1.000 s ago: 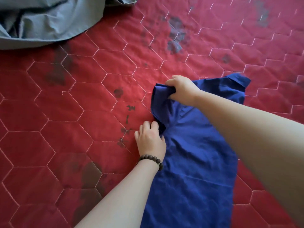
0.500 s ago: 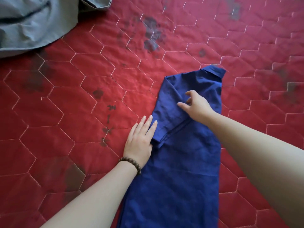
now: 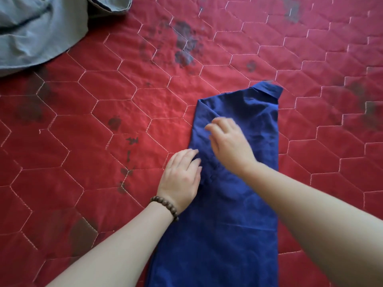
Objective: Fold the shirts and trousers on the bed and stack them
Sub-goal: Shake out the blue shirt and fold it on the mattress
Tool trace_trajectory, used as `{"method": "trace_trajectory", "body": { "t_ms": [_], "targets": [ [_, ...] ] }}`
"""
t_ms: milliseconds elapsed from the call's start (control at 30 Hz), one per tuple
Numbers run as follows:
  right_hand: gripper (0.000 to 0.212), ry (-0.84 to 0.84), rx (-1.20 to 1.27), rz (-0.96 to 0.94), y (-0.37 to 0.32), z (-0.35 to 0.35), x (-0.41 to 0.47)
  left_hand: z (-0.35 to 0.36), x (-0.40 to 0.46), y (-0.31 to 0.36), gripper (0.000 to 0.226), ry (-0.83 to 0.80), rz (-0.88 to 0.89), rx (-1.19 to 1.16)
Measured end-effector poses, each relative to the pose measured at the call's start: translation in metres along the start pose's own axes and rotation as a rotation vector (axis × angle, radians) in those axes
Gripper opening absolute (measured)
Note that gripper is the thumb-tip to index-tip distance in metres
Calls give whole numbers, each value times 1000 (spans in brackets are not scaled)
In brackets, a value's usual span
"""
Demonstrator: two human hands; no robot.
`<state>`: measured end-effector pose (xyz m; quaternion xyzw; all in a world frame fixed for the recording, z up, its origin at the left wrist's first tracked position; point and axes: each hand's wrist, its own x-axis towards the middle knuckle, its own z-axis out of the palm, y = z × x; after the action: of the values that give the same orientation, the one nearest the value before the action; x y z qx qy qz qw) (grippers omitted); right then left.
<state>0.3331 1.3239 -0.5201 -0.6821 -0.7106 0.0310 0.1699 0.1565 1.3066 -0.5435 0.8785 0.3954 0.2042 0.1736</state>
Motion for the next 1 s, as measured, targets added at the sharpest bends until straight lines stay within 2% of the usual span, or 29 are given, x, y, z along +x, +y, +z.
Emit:
{"method": "trace_trajectory", "body": {
  "t_ms": [67,200,300,467,633,700,800,867,933,1000],
  "targets": [
    [28,-77,105,-61,-6,14,-6,12,14,5,31,-40,-56,-17],
    [45,-269,164,-14,3,37,-17,31,12,5,56,-236,-55,140],
    [49,-278,-2,-4,19,42,-16,37,10,2,79,-347,-51,278],
    [59,-391,-257,24,47,34,5,41,11,0,77,-358,-29,283],
    [61,-181,-395,196,77,19,15,42,11,-1,75,-348,-27,245],
    [64,-212,-432,301,102,11,13,43,10,-2,76,-343,-27,250],
    [63,-335,-326,395,127,10,8,44,9,-3,75,-328,-20,251],
    [59,-340,-194,414,133,10,11,44,10,-3,75,-318,-15,252],
    [53,-299,-31,434,138,5,16,45,9,-3,74,-304,-7,258],
    [51,-160,160,500,137,-6,20,46,8,-4,74,-295,-3,266]
  ]
}}
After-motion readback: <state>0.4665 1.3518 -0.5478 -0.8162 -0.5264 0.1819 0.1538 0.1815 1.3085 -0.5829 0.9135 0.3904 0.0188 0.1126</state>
